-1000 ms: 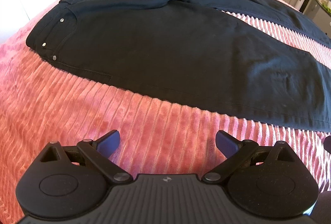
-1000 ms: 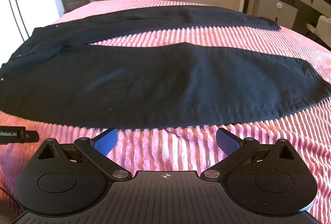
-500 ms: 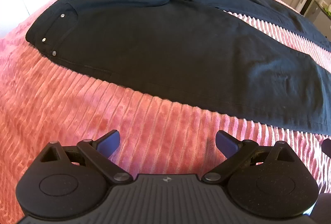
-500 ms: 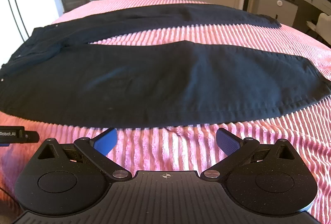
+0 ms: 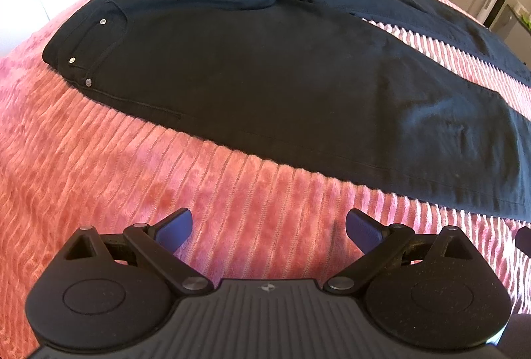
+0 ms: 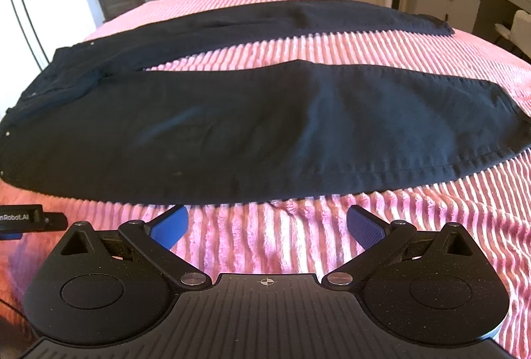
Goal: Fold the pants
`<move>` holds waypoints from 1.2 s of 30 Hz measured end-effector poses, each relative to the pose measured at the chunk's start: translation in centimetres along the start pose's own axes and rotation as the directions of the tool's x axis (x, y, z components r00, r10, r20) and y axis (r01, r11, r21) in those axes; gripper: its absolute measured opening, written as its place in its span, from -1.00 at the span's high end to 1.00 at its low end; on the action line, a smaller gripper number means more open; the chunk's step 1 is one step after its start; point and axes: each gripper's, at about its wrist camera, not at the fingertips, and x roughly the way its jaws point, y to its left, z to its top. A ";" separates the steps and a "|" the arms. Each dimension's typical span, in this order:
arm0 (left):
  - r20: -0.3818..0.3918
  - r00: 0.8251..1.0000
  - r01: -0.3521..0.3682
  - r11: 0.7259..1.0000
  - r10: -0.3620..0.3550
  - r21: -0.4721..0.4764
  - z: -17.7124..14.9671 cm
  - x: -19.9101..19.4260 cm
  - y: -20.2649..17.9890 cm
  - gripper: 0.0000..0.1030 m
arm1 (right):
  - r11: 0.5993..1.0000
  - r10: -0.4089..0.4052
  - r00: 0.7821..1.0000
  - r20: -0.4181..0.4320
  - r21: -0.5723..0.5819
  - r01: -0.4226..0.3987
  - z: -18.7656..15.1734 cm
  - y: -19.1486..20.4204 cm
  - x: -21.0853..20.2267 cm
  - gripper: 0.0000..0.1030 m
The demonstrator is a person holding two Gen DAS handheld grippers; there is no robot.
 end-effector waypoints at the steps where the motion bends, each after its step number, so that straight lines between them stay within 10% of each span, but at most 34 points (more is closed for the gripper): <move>1: 0.001 1.000 0.001 1.000 -0.001 -0.002 0.0 0.0 0.0 -0.92 | 1.000 0.005 1.000 -0.002 0.004 -0.005 0.0 -0.1 0.0 -1.00; 22: 0.109 0.994 -0.011 0.992 0.025 -0.127 1.0 -1.6 1.9 -0.92 | 0.934 0.138 0.990 0.037 0.327 -0.143 1.6 -8.2 1.4 -1.00; 33: 0.442 0.853 -0.187 0.953 0.277 -0.237 10.9 1.9 -5.5 -0.92 | 0.853 0.187 0.982 -0.037 0.502 -0.144 0.2 -15.0 6.7 -1.00; 36: 0.456 0.836 -0.243 0.950 0.307 -0.194 11.7 5.5 -7.0 -0.92 | 0.896 0.213 0.971 -0.109 0.419 -0.149 1.2 -14.6 6.7 -1.00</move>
